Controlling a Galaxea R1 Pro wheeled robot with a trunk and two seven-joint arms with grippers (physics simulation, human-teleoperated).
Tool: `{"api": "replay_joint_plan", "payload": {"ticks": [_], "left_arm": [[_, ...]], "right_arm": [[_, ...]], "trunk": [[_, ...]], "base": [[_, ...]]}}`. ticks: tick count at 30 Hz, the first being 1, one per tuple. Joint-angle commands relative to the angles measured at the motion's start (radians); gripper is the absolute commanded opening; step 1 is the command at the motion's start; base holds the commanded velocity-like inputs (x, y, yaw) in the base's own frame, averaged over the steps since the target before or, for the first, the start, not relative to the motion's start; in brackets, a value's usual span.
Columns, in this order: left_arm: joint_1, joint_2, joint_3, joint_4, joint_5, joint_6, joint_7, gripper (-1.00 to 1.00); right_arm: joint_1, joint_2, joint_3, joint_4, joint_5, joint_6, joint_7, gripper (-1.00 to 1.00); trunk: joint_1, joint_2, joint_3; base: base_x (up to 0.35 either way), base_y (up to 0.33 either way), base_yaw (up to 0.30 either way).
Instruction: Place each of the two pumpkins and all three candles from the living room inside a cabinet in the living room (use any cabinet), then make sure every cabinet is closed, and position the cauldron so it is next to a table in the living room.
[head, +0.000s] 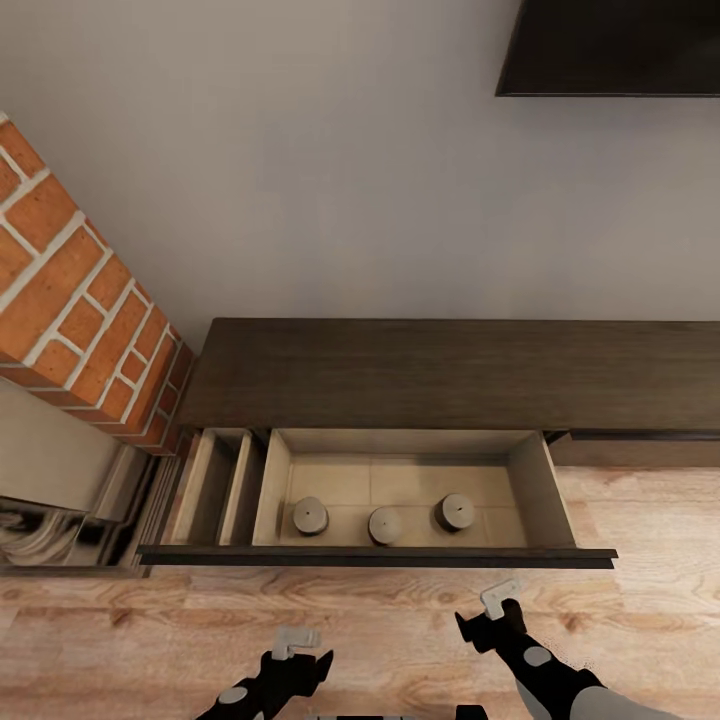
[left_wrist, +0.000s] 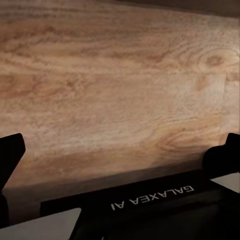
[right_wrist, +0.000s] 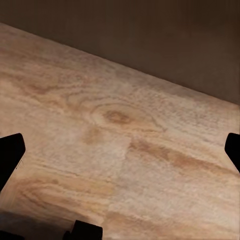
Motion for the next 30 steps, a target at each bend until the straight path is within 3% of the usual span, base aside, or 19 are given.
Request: {"api": "replay_joint_plan", "payload": {"ticks": [1,9,30], "left_arm": [[0.0,0.0,0.0,0.002,0.0,-0.003,0.001,1.0],[-0.001,0.002,0.007,0.007,0.006,-0.08,0.003,1.0],[-0.002,0.004,0.011,-0.004,0.011,-0.087,-0.009,1.0]], "right_arm": [[0.0,0.001,0.0,0.004,-0.001,-0.009,-0.002,1.0],[0.014,0.005,0.0,0.011,-0.004,-0.027,-0.005,1.0],[0.035,0.011,-0.002,0.008,-0.004,-0.048,-0.005,1.0]], "trunk": [[0.0,0.0,0.0],[0.0,0.0,0.0],[0.0,0.0,0.0]], "base": [[0.0,0.0,0.0],[0.0,0.0,0.0],[0.0,0.0,0.0]]}}
